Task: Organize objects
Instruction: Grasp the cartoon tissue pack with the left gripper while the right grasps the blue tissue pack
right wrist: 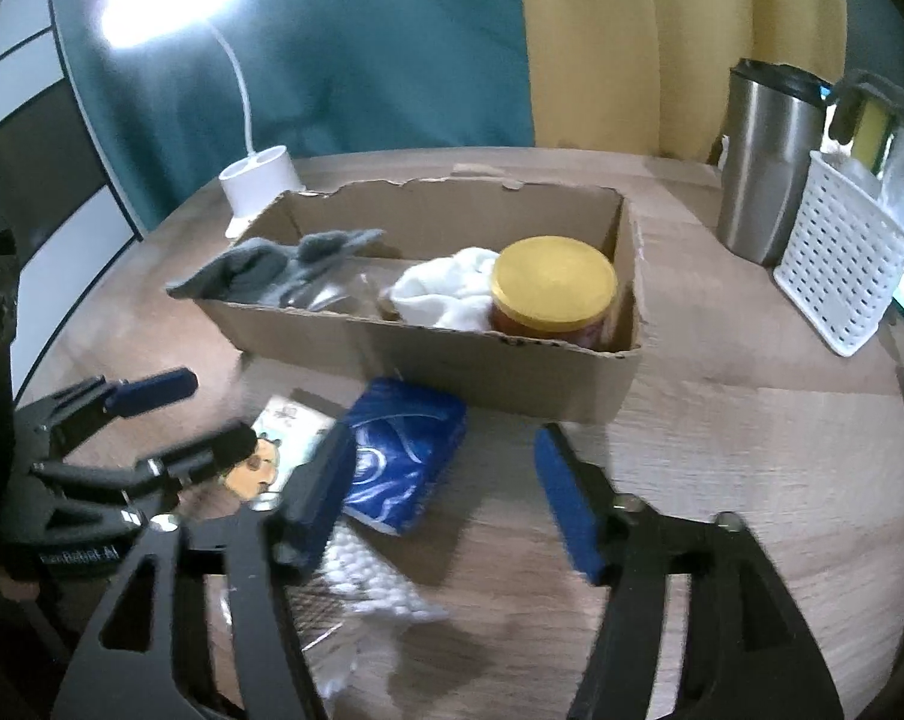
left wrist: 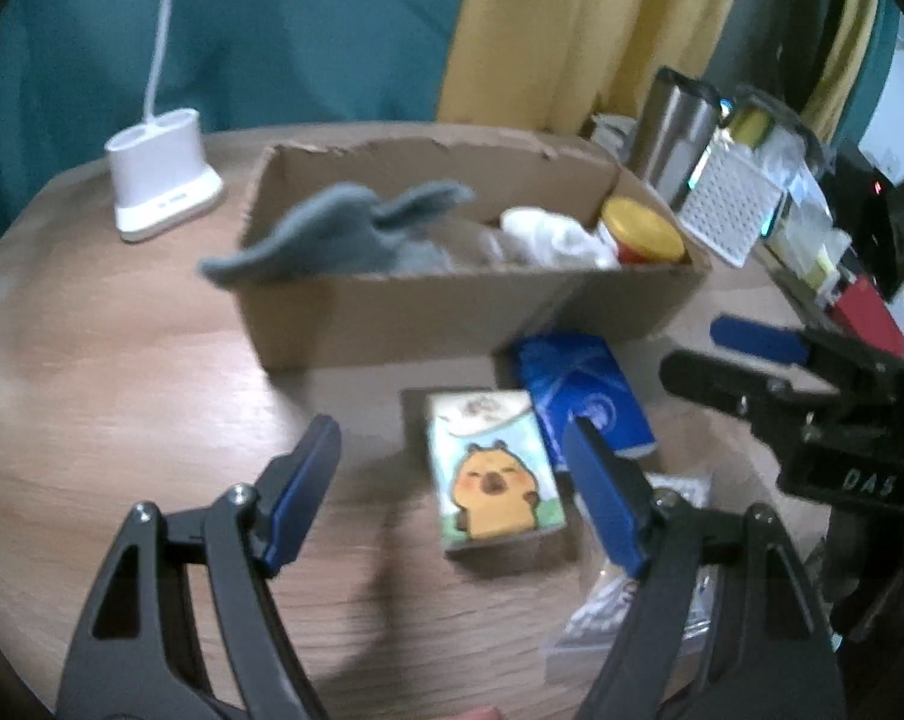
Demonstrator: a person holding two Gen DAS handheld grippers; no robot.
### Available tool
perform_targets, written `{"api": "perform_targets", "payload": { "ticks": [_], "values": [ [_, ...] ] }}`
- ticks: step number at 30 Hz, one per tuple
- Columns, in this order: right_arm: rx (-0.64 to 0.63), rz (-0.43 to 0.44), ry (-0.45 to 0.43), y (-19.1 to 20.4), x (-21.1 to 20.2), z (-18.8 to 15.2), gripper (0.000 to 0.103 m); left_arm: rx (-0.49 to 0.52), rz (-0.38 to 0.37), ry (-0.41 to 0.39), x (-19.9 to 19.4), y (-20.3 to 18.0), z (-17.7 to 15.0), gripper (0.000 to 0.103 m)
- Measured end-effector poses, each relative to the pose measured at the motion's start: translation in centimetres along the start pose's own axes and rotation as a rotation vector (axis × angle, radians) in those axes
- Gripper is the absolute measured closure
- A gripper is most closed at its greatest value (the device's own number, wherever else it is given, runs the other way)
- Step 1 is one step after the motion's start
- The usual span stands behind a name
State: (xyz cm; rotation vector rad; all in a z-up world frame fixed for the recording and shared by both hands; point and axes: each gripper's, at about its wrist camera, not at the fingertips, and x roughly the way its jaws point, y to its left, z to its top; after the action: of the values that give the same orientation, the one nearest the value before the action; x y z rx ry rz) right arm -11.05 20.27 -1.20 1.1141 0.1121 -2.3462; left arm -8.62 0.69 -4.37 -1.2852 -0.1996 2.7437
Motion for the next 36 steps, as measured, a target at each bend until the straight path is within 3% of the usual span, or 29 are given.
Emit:
{"api": "perform_targets", "payload": {
  "ticks": [10,15,28,31,36],
  "values": [
    [0.012,0.01,0.02,-0.9,1.1,0.0,0.031,0.037,0.006,0.079,2.6,-0.3,-0.6,0.025],
    [0.0,0.016,0.037,-0.1,2.0,0.2,0.031,0.029,0.04,0.058,2.1,1.2,-0.8,0.025],
    [-0.011,0.038,0.118,2.6,5.2,0.7,0.031,0.05,0.022,0.028,2.5,2.7,-0.1,0.025],
    [-0.015,0.042,0.129,2.9,5.7,0.8,0.031,0.08,0.024,0.018,2.5,2.5,-0.1,0.027],
    [-0.033,0.032,0.16,3.5,7.0,0.9,0.031,0.131,0.029,0.037,3.1,1.8,-0.1,0.042]
  ]
}}
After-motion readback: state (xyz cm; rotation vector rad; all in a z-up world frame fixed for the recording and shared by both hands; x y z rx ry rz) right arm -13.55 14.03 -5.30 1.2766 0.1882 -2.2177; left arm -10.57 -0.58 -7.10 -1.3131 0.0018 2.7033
